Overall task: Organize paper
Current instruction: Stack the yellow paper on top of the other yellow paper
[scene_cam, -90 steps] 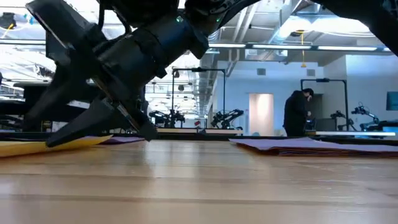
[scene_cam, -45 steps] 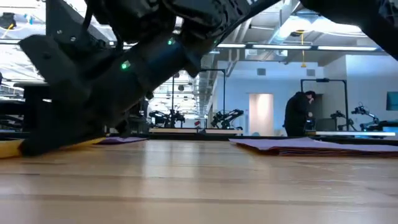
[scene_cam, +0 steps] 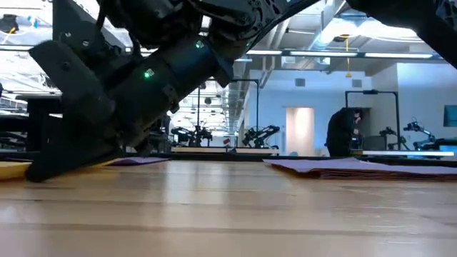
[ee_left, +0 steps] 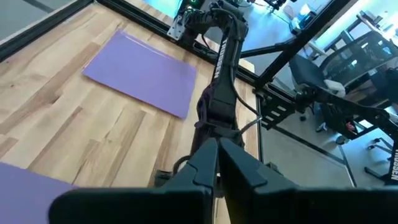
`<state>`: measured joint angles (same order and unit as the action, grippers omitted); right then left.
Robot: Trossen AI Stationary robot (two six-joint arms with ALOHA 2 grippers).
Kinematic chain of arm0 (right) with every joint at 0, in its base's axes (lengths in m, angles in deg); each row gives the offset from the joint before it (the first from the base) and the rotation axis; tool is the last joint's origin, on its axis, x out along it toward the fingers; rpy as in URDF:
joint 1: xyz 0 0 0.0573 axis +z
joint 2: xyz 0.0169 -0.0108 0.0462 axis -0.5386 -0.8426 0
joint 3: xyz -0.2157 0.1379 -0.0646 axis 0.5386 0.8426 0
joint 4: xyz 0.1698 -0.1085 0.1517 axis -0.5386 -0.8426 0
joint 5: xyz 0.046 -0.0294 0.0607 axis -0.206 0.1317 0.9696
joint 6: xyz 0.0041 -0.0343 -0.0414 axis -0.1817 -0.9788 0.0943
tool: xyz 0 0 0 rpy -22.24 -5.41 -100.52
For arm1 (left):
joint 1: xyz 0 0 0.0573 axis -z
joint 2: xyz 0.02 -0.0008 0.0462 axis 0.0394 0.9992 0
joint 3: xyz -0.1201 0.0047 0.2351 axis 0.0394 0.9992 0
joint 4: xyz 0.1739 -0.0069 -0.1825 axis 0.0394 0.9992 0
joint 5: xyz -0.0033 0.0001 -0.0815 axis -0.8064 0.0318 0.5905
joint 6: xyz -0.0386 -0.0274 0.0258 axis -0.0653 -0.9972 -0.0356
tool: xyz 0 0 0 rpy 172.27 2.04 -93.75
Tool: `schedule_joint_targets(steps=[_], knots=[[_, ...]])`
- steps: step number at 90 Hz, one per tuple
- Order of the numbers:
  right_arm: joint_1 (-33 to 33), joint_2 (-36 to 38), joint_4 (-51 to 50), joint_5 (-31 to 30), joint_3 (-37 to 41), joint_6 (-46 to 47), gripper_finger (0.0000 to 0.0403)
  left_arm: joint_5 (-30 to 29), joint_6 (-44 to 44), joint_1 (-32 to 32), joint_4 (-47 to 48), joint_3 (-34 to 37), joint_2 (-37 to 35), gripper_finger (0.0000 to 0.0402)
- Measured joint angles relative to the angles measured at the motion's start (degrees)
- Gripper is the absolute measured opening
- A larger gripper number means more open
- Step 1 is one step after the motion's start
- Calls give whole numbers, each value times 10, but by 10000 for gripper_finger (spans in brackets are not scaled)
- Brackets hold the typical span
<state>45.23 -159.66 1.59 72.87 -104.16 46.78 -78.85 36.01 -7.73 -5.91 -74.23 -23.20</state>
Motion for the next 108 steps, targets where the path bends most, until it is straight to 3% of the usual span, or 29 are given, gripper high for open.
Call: schedule_joint_targets(steps=[17, 56, 71, 108], knots=[[-10, 10, -64, -35, -7, 0, 0, 0, 3, 0, 1, 0, 0, 0], [-76, 10, -51, -43, -7, -1, 0, 0, 8, 0, 10, 0, 0, 0], [-71, 9, 19, -44, -8, -16, 0, 0, 8, 0, 10, 0, 0, 0], [-49, 8, -45, -39, -7, -14, 0, 0, 11, 0, 27, 0, 0, 0]])
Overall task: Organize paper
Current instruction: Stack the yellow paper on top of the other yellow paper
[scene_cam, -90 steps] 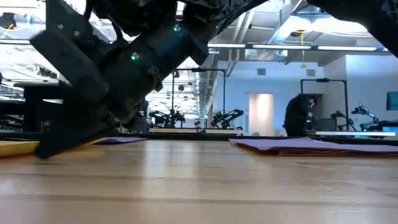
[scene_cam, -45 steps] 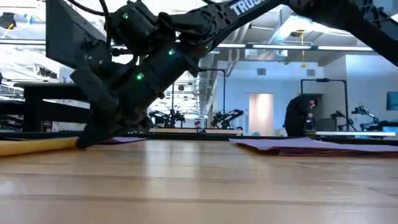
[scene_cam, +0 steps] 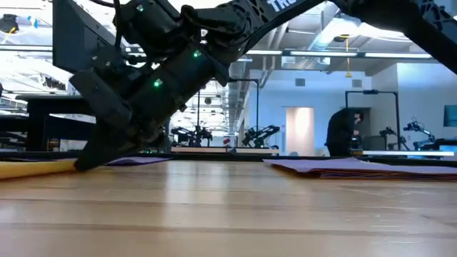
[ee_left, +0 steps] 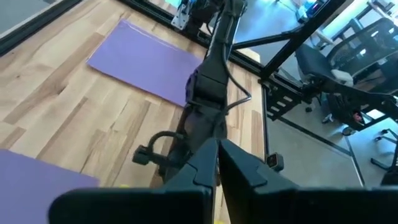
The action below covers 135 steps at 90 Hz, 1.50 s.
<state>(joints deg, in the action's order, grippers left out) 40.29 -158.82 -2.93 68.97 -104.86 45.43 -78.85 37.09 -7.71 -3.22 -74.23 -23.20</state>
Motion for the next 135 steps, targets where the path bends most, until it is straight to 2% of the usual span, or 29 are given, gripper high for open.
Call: schedule_joint_targets(steps=[27, 67, 114, 135], knots=[[6, 24, 24, 1, -1, -14, 0, 0, 1, 0, 0, 0, 0, 0], [5, 20, -23, -1, 0, -17, 0, 0, -1, 0, 4, 0, 0, 0], [9, -8, 89, -3, 0, -30, 0, 0, -2, 0, 7, 0, 0, 0], [19, 7, 39, -2, 1, 45, 0, 0, -3, 0, 7, 0, 0, 0]])
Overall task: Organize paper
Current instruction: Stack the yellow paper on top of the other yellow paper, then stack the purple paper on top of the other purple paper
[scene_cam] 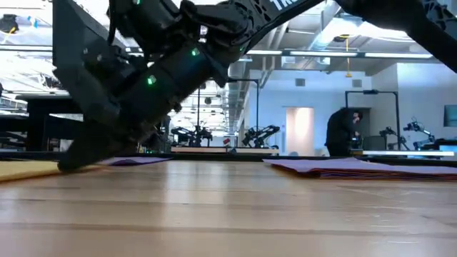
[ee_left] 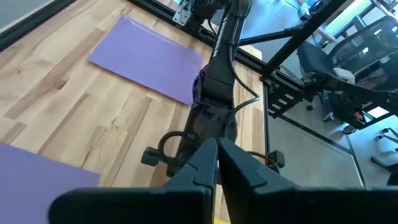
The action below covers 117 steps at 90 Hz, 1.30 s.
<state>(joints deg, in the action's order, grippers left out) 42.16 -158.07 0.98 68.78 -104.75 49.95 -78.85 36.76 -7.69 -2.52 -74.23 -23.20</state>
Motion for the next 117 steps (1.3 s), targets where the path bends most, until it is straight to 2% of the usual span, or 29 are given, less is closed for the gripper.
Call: schedule_joint_targets(steps=[13, 28, 35, 42, 48, 58, 63, 67, 74, 89, 100, 110, 117], knots=[[18, 51, 0, 4, -2, 64, 0, 0, 0, 0, 0, 0, 0, 0], [24, 94, -60, 5, -1, 157, 0, 0, 3, 0, 0, 0, 0, 0], [15, 119, -106, 6, -1, 221, 0, 0, 4, 0, -6, 2, 3, 0], [-5, 154, -197, 0, -1, 255, 0, 0, 5, 0, -6, 3, 16, 0], [-21, 191, -310, -50, -1, 260, 0, 0, 5, 0, -5, 3, 33, 0], [-42, 255, -530, -194, -1, 285, 0, -29, 13, 0, -4, 3, 77, 0], [-53, 281, -617, -244, 3, 289, 0, -42, 23, 0, -2, 3, 104, 0], [-63, 299, -655, -259, 20, 290, 0, -42, 35, 0, -1, 3, 130, 0], [-79, 330, -691, -251, 72, 287, 0, -42, 56, 0, -2, 3, 179, 0], [-117, 412, -661, -184, 267, 319, 7, -23, 99, -16, -15, 4, 289, 0], [-147, 486, -459, -104, 452, 323, 40, 42, 112, -48, -54, 4, 350, 0], [-164, 532, -252, -31, 577, 326, 68, 48, 97, -76, -81, 4, 372, 0], [-168, 537, -169, -19, 632, 353, 76, 47, 95, -94, -81, 4, 373, 0]])
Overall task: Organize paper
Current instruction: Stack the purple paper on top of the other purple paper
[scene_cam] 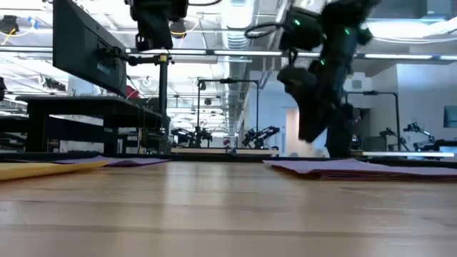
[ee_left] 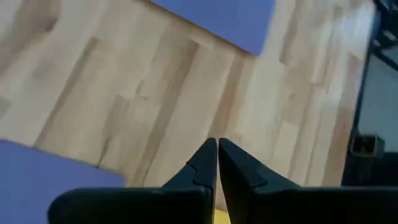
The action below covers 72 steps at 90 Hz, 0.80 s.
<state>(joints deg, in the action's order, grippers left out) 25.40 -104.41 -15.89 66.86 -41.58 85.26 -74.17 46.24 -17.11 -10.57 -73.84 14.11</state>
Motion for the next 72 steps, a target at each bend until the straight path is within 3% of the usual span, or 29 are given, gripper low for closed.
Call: schedule_joint_targets(steps=[17, 44, 51, 63, 67, 72], knots=[[0, -8, 135, -1, 48, 28, 77, 1, 10, -25, 2, 0, -21, 0], [14, -77, 195, -5, 33, 47, 77, 1, 54, -37, 7, 0, -25, 0], [18, -95, 233, 80, 30, 34, 77, 0, 63, -37, 4, 0, -25, 0], [16, -138, 312, 351, 25, -10, 77, -1, 86, -37, 4, 0, -25, 0], [17, -141, 313, 379, 25, -11, 77, -1, 92, -37, 2, 0, -25, 0], [15, -134, 305, 370, 25, -4, 77, -1, 95, -37, -4, 0, -25, 0]])
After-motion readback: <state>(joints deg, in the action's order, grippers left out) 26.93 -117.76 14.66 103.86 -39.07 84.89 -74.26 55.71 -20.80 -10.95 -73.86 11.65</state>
